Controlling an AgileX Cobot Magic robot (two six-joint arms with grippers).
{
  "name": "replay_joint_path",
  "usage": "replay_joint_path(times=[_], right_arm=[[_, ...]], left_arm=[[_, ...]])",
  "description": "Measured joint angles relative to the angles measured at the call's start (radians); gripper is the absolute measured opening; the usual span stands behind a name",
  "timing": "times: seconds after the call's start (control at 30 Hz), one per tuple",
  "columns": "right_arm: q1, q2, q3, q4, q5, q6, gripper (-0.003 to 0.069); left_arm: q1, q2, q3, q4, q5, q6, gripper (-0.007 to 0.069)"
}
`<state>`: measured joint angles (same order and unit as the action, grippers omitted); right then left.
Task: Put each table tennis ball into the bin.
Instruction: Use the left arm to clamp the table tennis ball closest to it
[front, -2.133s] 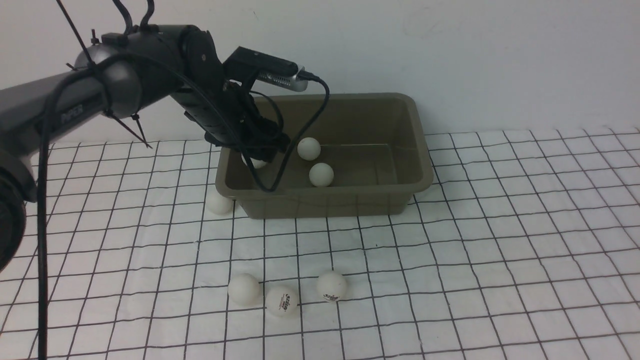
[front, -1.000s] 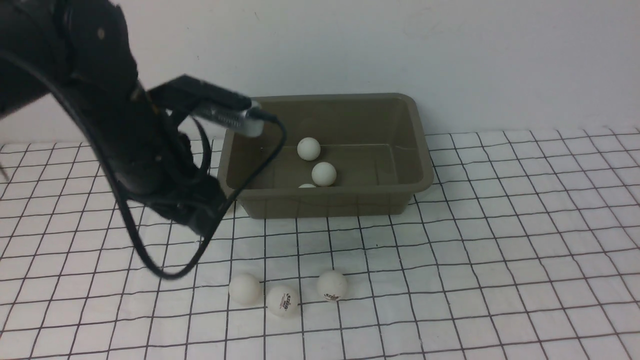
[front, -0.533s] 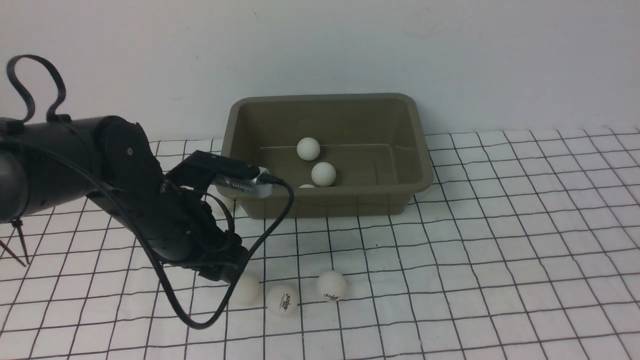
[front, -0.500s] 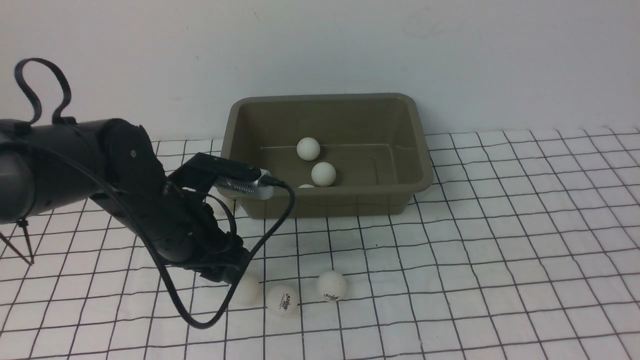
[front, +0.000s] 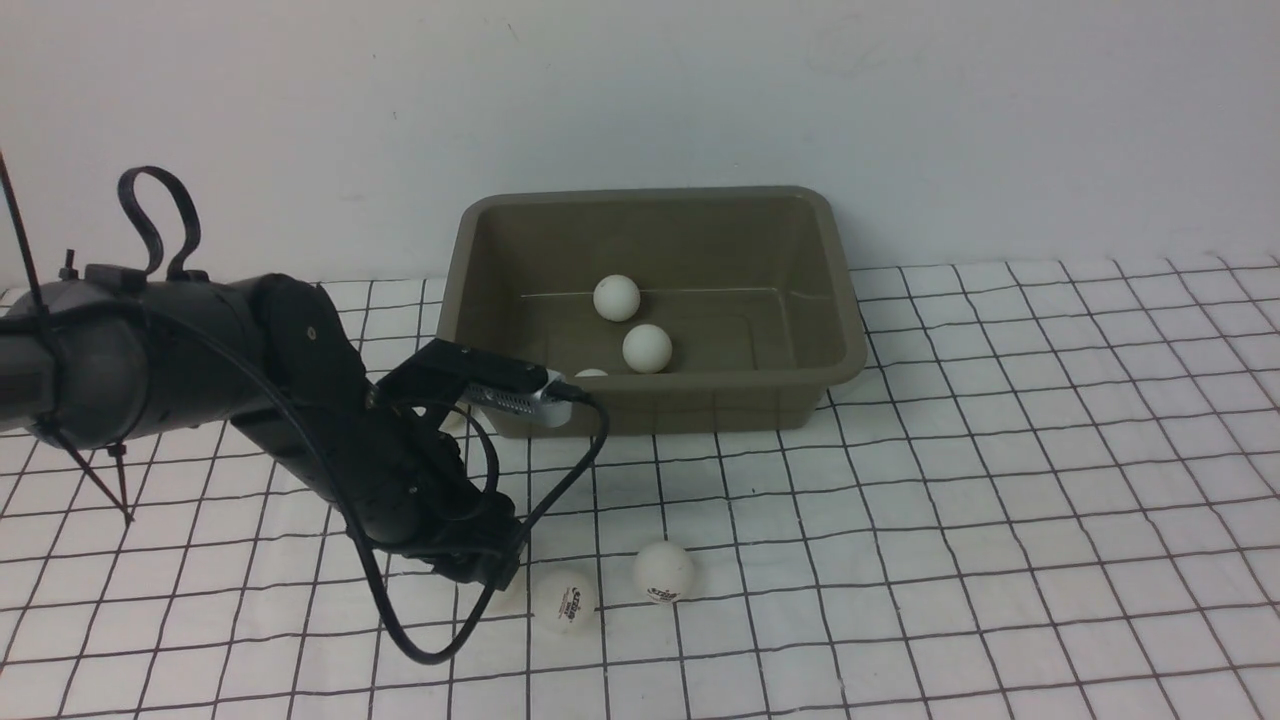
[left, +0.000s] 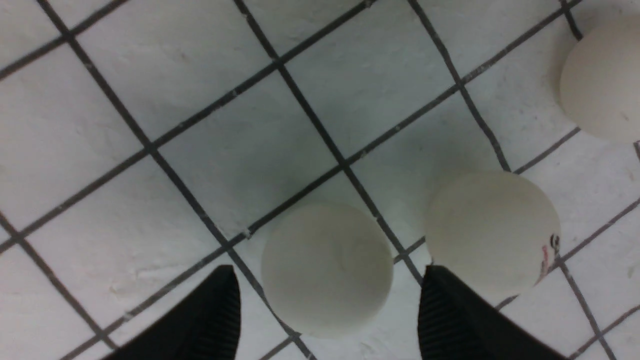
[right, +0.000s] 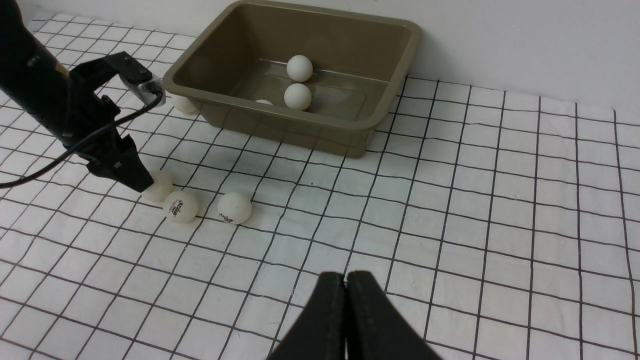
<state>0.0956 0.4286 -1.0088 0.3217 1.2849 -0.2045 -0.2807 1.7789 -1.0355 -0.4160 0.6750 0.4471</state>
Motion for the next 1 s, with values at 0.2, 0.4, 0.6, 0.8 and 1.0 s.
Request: replay_joint_path(times=[0.2, 0.4, 0.6, 0.8, 1.0], right_arm=[[0.000, 0.000, 0.000, 0.000, 0.000, -0.001, -0.0007], [0.000, 0.000, 0.000, 0.001, 0.000, -0.001, -0.0007], [0.000, 0.000, 0.000, 0.001, 0.000, -0.001, -0.0007], [0.000, 0.000, 0.000, 0.001, 0.000, -0.001, -0.0007], [0.000, 0.000, 0.000, 0.001, 0.001, -0.001, -0.0007]], left_arm=[[0.000, 0.001, 0.000, -0.033, -0.002, 0.045, 0.0479], [0.000, 0.002, 0.000, -0.053, -0.011, 0.066, 0.0514], [0.000, 0.004, 0.000, -0.056, -0.043, 0.073, 0.0514], [0.000, 0.038, 0.000, -0.060, -0.052, 0.073, 0.0514], [0.000, 0.084, 0.000, -0.060, -0.067, 0.073, 0.0510]])
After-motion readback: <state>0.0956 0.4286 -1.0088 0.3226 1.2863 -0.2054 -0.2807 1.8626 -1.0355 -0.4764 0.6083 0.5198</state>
